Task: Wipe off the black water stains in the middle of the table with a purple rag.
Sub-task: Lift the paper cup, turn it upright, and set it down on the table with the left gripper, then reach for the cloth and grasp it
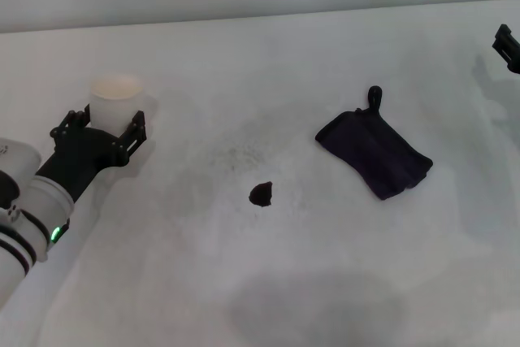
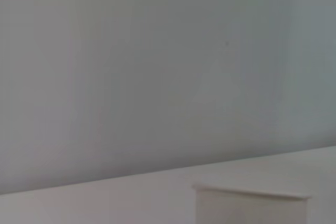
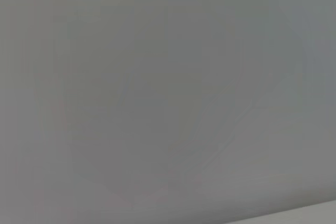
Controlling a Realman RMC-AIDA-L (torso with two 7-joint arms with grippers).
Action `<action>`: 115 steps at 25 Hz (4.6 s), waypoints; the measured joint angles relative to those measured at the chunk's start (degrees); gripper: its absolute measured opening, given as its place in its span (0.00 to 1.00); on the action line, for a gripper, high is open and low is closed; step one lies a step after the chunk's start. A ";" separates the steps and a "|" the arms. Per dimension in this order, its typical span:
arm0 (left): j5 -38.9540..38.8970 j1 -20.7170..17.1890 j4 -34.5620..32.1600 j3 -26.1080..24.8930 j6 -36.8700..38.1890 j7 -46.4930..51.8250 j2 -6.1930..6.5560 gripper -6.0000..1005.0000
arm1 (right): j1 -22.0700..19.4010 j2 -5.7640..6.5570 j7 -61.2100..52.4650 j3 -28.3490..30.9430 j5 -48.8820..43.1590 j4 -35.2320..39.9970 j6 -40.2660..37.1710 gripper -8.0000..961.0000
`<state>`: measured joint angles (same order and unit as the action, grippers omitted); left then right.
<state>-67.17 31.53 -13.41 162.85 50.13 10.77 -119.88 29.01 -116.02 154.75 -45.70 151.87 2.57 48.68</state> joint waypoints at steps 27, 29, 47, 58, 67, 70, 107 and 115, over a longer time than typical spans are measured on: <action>-0.35 -4.47 -1.17 0.01 0.94 -2.90 -0.18 0.83 | -0.38 -0.16 -0.06 -1.06 0.01 -1.09 1.36 0.91; -0.34 -4.88 -1.52 0.01 0.99 -2.94 -0.17 0.86 | -0.49 -0.11 -0.06 -1.06 0.01 -1.09 1.37 0.91; 0.48 -13.45 -3.65 0.01 8.50 -7.10 -0.05 0.89 | -0.73 0.05 -0.06 -4.86 -0.09 -1.02 1.59 0.90; -5.68 -21.15 -4.06 -1.42 20.18 -8.36 0.14 0.89 | -1.99 0.24 -5.11 -12.03 -0.08 -0.46 9.03 0.90; -19.70 -20.35 -2.13 -1.49 21.88 -8.03 0.28 0.89 | -4.56 1.30 -19.72 -36.01 -1.32 13.59 3.13 0.90; -22.84 -19.32 -1.96 -1.49 21.75 -7.88 0.35 0.89 | -5.67 1.58 -26.06 -39.82 -9.25 22.32 -5.42 0.90; -23.25 -13.86 0.23 -1.05 16.77 -2.31 0.70 0.89 | -11.04 1.27 -117.67 -46.92 -119.13 77.19 11.99 0.85; -22.56 -13.67 0.31 -0.87 21.97 -2.36 0.70 0.89 | -9.83 1.00 -119.63 -48.99 -121.35 76.21 12.09 0.84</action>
<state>-89.74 17.86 -13.10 161.98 72.10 8.40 -119.18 19.18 -115.02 35.12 -94.69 30.51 78.78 60.77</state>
